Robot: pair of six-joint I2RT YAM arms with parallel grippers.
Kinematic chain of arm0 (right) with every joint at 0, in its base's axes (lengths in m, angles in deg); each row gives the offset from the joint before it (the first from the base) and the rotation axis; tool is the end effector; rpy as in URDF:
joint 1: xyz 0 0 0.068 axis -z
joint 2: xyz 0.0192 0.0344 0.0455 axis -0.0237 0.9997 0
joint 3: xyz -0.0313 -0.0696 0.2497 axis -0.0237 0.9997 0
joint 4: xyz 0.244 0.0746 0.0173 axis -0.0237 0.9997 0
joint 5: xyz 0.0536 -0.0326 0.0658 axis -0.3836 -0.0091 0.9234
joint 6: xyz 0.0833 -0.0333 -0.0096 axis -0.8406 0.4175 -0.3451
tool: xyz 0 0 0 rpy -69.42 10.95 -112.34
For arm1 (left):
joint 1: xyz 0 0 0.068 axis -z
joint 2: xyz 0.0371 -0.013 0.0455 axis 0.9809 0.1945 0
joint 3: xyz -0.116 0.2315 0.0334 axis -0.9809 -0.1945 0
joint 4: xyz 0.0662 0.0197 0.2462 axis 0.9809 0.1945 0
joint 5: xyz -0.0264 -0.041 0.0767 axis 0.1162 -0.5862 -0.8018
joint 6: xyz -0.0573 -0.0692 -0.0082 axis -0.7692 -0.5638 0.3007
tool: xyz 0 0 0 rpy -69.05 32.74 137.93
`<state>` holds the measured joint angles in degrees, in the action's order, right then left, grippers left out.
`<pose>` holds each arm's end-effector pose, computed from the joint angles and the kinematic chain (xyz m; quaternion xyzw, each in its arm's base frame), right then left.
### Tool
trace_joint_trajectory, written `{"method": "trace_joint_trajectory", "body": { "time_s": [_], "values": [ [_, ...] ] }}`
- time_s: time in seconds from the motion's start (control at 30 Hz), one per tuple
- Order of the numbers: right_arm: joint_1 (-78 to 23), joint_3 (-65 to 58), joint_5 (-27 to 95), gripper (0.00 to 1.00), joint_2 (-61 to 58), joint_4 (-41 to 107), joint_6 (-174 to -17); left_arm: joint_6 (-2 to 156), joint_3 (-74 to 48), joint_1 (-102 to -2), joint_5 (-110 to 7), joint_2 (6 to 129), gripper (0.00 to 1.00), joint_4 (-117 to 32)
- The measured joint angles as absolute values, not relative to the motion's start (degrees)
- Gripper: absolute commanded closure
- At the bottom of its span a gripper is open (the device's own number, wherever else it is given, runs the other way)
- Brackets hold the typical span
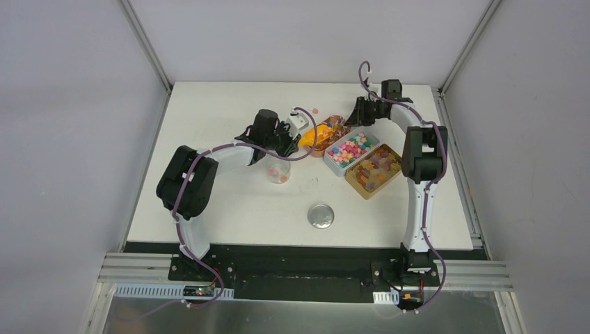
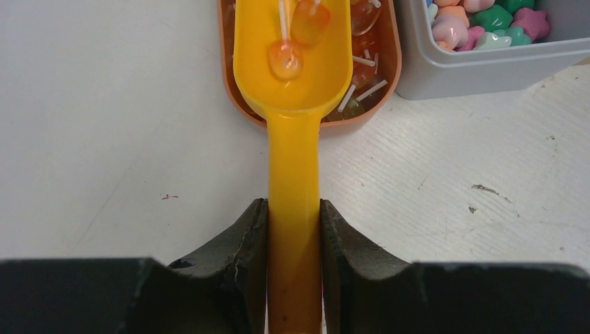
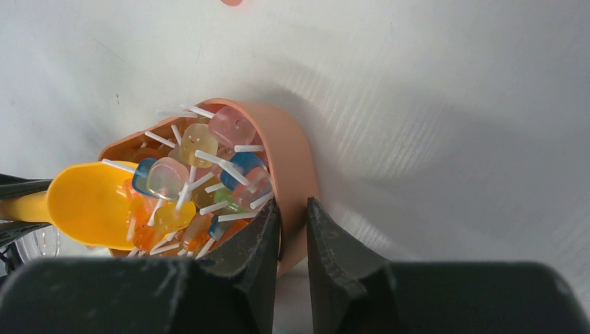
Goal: Pack the candies
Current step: Scoop the fake candies from the storage box, then place the fake candies in the packing bottle.
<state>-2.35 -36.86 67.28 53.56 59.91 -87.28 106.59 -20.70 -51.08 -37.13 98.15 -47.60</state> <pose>0.5161 0.0868 0.1254 -0.1481 0.8843 0.3417 0.2817 0.3657 -0.2271 0.1586 0.4236 0.7631 -0.2106 0.4404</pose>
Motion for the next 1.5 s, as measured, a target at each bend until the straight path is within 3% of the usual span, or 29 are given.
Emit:
{"method": "trace_joint_trajectory", "body": {
  "time_s": [0.3, 0.67, 0.87, 1.03, 1.2, 1.5],
  "values": [
    [-2.35, -36.86, 67.25, 0.78, 53.56, 59.87, -87.74, 105.76, -20.68, -51.08, -37.18, 98.15, 1.00, -47.60],
    [-1.47, -38.50, 67.15, 0.66, 53.43, 58.20, -95.04, 105.20, -20.57, -51.13, -38.12, 96.38, 1.00, -46.66],
    [-0.69, -38.52, 66.53, 0.48, 51.29, 57.51, -97.93, 104.54, -19.76, -51.48, -39.17, 92.03, 1.00, -44.08],
    [-0.60, -36.66, 65.70, 0.22, 46.72, 56.41, -99.83, 104.01, -19.72, -51.52, -40.35, 87.40, 1.00, -41.94],
    [-0.62, -27.03, 65.29, 0.01, 37.25, 52.61, -101.77, 103.34, -19.72, -51.52, -40.39, 81.47, 1.00, -40.67],
    [-1.98, -14.65, 63.28, 0.00, 21.60, 47.47, -103.90, 100.69, -19.74, -51.52, -42.01, 70.28, 1.00, -34.42]
  ]
}}
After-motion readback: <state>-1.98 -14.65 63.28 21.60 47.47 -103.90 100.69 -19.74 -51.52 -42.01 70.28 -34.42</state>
